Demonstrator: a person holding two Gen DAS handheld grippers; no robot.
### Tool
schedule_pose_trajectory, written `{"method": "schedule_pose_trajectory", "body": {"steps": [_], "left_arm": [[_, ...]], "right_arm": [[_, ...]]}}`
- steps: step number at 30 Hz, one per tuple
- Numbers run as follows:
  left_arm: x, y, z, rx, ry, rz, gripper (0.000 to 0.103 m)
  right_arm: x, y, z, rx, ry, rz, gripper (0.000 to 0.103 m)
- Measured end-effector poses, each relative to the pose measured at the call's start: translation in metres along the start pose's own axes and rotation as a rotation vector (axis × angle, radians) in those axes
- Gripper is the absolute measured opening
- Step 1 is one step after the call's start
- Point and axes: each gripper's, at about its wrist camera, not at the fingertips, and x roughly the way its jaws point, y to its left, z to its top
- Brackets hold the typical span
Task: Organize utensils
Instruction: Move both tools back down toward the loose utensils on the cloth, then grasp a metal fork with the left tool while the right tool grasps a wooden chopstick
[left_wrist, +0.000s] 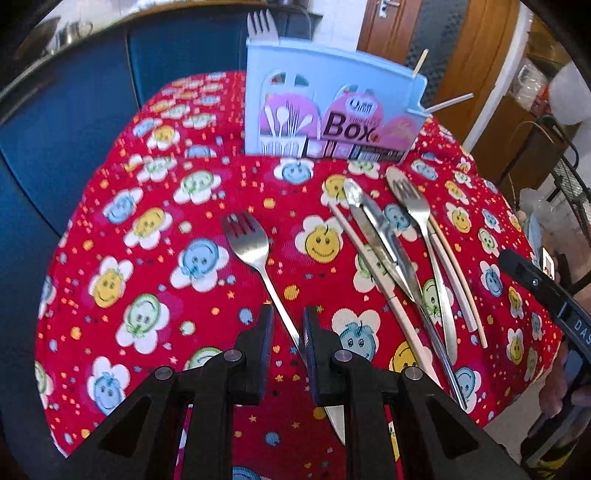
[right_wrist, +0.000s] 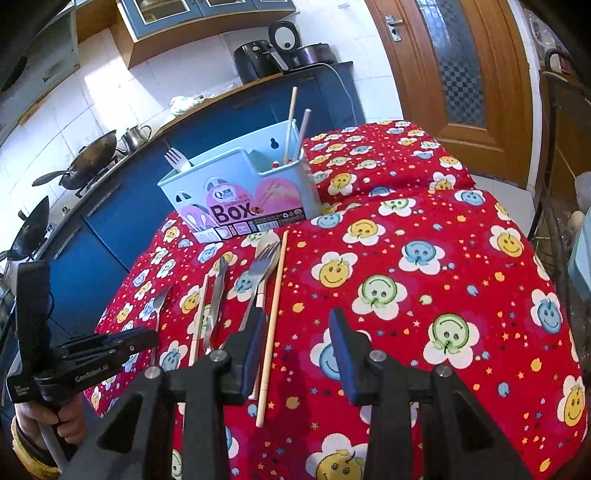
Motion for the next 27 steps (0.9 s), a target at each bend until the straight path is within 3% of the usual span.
{"method": "schedule_pose_trajectory", "body": {"steps": [10, 16, 27], "left_arm": [[0.011, 0.002, 0.018, -0.016, 0.041, -0.016, 0.015], [0.012, 0.002, 0.021, -0.021, 0.027, -0.003, 0.008], [0.006, 0.020, 0.011, -0.098, -0.024, -0.119, 0.003]], "right_arm": [[0.000, -0.009, -0.002, 0.027, 0.001, 0.010, 0.039], [0.000, -0.011, -0.003, 0.034, 0.003, 0.010, 0.039], [0.003, -0.010, 0.000, 0.020, 0.024, -0.002, 0.039]]}}
